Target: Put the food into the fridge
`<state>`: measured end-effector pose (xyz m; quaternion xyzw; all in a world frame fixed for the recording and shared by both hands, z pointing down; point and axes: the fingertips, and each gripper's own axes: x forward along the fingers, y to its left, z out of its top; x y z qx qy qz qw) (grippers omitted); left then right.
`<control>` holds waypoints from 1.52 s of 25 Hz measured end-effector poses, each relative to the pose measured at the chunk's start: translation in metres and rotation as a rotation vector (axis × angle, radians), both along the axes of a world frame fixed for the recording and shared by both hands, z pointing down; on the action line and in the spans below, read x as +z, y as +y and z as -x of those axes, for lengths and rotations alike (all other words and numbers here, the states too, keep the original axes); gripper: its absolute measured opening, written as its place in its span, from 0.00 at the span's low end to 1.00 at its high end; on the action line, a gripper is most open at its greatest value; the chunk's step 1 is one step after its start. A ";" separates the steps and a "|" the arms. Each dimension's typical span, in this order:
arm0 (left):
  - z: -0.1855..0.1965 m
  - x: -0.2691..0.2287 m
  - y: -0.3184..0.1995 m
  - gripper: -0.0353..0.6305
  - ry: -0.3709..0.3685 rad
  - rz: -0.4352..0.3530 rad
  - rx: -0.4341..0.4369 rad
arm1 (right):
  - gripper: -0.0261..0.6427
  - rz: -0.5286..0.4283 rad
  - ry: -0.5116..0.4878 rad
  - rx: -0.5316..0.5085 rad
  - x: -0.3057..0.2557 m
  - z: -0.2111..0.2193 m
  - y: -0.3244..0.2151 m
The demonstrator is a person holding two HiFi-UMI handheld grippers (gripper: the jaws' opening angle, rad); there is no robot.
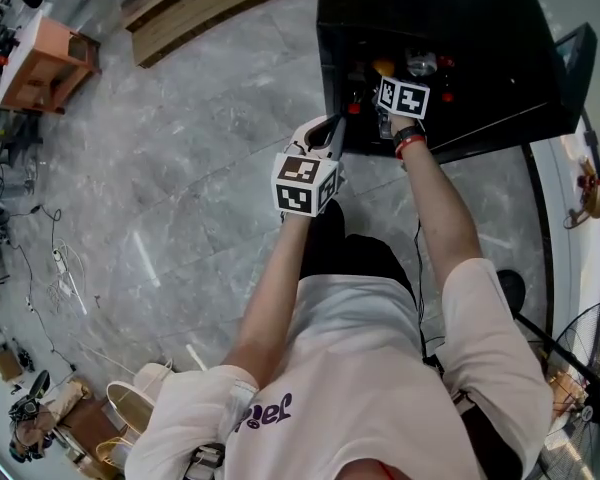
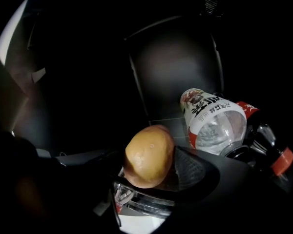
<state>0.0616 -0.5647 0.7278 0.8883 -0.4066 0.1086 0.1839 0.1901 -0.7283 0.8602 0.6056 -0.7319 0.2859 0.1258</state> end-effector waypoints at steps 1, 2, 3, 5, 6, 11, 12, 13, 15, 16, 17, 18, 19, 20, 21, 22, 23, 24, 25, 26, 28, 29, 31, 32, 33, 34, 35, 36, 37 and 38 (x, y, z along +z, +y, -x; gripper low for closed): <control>-0.001 0.000 0.000 0.08 -0.002 0.001 0.002 | 0.56 0.002 0.004 -0.001 0.001 0.000 0.000; -0.002 0.000 0.000 0.08 -0.004 0.001 0.004 | 0.58 0.002 0.009 -0.002 0.001 0.001 0.000; -0.004 0.000 0.000 0.08 -0.006 0.000 0.005 | 0.59 -0.005 0.014 -0.002 0.000 0.000 0.000; -0.007 -0.001 -0.001 0.08 -0.008 -0.002 0.009 | 0.60 -0.028 0.022 0.001 -0.005 -0.003 -0.001; -0.008 -0.001 0.000 0.08 -0.009 -0.002 0.011 | 0.60 -0.035 0.024 0.000 -0.007 -0.004 0.000; -0.010 -0.009 0.005 0.08 -0.010 -0.005 0.010 | 0.61 -0.037 0.029 -0.017 -0.014 -0.001 0.007; -0.010 -0.011 0.005 0.08 -0.010 -0.007 0.009 | 0.61 -0.038 0.031 -0.020 -0.016 -0.001 0.008; -0.011 -0.013 0.006 0.08 -0.011 -0.008 0.010 | 0.62 -0.039 0.034 -0.023 -0.017 -0.001 0.010; -0.011 -0.015 0.011 0.08 -0.018 -0.010 0.017 | 0.63 -0.036 0.042 -0.032 -0.019 -0.001 0.013; -0.012 -0.016 0.013 0.08 -0.022 -0.012 0.021 | 0.63 -0.034 0.044 -0.035 -0.020 -0.002 0.016; -0.011 -0.018 0.015 0.08 -0.025 -0.014 0.021 | 0.63 -0.034 0.045 -0.039 -0.022 -0.002 0.017; -0.010 -0.021 0.016 0.08 -0.025 -0.015 0.018 | 0.63 -0.037 0.047 -0.041 -0.025 -0.002 0.019; -0.009 -0.024 0.016 0.08 -0.023 -0.016 0.013 | 0.64 -0.039 0.050 -0.043 -0.028 -0.002 0.021; -0.008 -0.027 0.018 0.08 -0.021 -0.015 0.007 | 0.63 -0.039 0.051 -0.044 -0.031 -0.002 0.024; -0.007 -0.030 0.019 0.08 -0.020 -0.013 0.003 | 0.63 -0.037 0.050 -0.044 -0.034 -0.003 0.027; -0.007 -0.032 0.022 0.08 -0.019 -0.010 0.001 | 0.63 -0.034 0.049 -0.043 -0.036 -0.004 0.031; -0.007 -0.035 0.026 0.08 -0.019 -0.006 0.000 | 0.63 -0.030 0.047 -0.043 -0.039 -0.005 0.036; -0.006 -0.038 0.029 0.08 -0.019 -0.003 0.000 | 0.63 -0.028 0.044 -0.042 -0.042 -0.005 0.040; -0.006 -0.042 0.032 0.08 -0.021 0.001 0.000 | 0.63 -0.027 0.041 -0.043 -0.046 -0.005 0.045; -0.006 -0.045 0.035 0.08 -0.022 0.004 0.000 | 0.63 -0.026 0.039 -0.045 -0.050 -0.005 0.050; -0.007 -0.051 0.040 0.08 -0.026 0.010 0.000 | 0.63 -0.023 0.034 -0.046 -0.057 -0.006 0.058; -0.008 -0.054 0.043 0.08 -0.027 0.012 0.000 | 0.63 -0.021 0.032 -0.046 -0.060 -0.008 0.063; -0.011 -0.062 0.050 0.08 -0.026 0.016 -0.001 | 0.63 -0.016 0.031 -0.045 -0.067 -0.012 0.073; -0.013 -0.066 0.054 0.08 -0.025 0.018 0.000 | 0.63 -0.013 0.031 -0.044 -0.071 -0.014 0.078; -0.015 -0.070 0.058 0.08 -0.025 0.020 0.001 | 0.63 -0.009 0.032 -0.043 -0.075 -0.016 0.084; -0.017 -0.074 0.062 0.08 -0.024 0.022 0.003 | 0.63 -0.006 0.032 -0.042 -0.078 -0.018 0.089; -0.018 -0.078 0.066 0.08 -0.023 0.023 0.005 | 0.62 -0.003 0.032 -0.042 -0.081 -0.020 0.094; -0.019 -0.081 0.069 0.08 -0.023 0.025 0.006 | 0.62 -0.003 0.030 -0.044 -0.084 -0.020 0.097; -0.019 -0.083 0.072 0.08 -0.022 0.027 0.004 | 0.62 -0.004 0.027 -0.050 -0.087 -0.019 0.100; -0.019 -0.086 0.075 0.08 -0.021 0.028 0.001 | 0.62 -0.006 0.024 -0.057 -0.091 -0.017 0.103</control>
